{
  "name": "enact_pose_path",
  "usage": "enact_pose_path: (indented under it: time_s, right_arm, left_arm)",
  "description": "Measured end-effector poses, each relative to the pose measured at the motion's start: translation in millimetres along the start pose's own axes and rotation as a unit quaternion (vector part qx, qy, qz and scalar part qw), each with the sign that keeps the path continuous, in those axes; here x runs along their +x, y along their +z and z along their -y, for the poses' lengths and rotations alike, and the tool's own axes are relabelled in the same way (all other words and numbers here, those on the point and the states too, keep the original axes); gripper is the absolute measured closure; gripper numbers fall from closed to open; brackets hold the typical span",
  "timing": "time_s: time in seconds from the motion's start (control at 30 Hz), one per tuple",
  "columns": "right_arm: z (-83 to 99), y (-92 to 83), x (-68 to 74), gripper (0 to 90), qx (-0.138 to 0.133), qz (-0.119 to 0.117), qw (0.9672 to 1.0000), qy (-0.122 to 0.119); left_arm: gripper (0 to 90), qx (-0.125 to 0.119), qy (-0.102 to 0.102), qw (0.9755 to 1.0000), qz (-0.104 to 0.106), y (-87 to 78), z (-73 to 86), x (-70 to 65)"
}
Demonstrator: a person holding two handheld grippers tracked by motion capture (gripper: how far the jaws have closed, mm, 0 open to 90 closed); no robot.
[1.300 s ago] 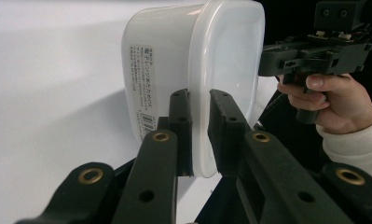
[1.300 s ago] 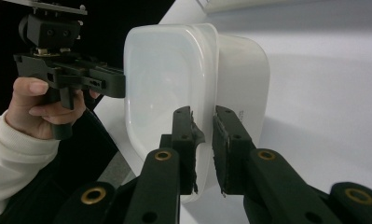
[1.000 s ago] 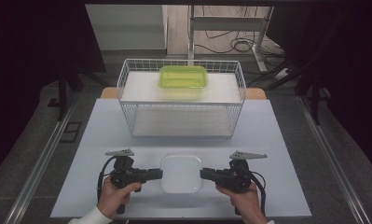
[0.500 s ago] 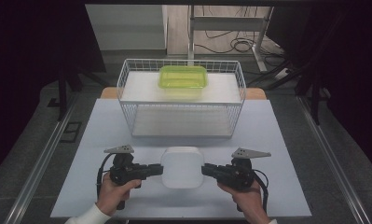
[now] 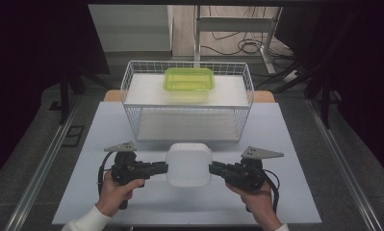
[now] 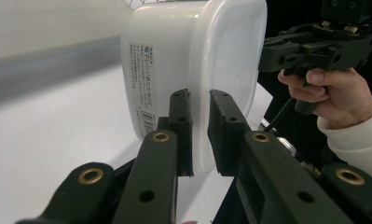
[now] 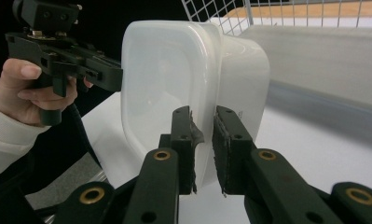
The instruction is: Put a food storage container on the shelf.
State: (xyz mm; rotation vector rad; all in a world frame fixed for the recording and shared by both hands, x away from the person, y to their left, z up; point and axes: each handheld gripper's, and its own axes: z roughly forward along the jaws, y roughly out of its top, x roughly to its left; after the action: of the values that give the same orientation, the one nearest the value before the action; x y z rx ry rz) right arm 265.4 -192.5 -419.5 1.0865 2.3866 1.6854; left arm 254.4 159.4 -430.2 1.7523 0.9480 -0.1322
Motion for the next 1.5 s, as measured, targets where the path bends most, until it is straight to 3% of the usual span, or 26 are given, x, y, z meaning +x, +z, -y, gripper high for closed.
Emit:
enact_pose_path:
  time_s: [0.47, 0.93, 1.5]
  right_arm:
    - [-29.1, -9.2, -2.2, 78.0, -0.023, 0.005, 0.9995, -0.02]
    - [-75.6, -19.9, 0.6, 78.0, -0.056, 0.0, 0.9974, -0.045]
    - [-131.7, -18.9, -4.5, 78.1, -0.074, -0.009, 0.9951, -0.064]
  left_arm:
    - [80.8, -0.014, 0.026, 0.9996, -0.001, -3.9, -35.5, -6.2]
    - [80.9, -0.043, 0.06, 0.9972, -0.005, -19.9, -81.1, -17.3]
    - [80.9, -0.067, 0.069, 0.9953, -0.004, -33.4, -129.9, -12.6]
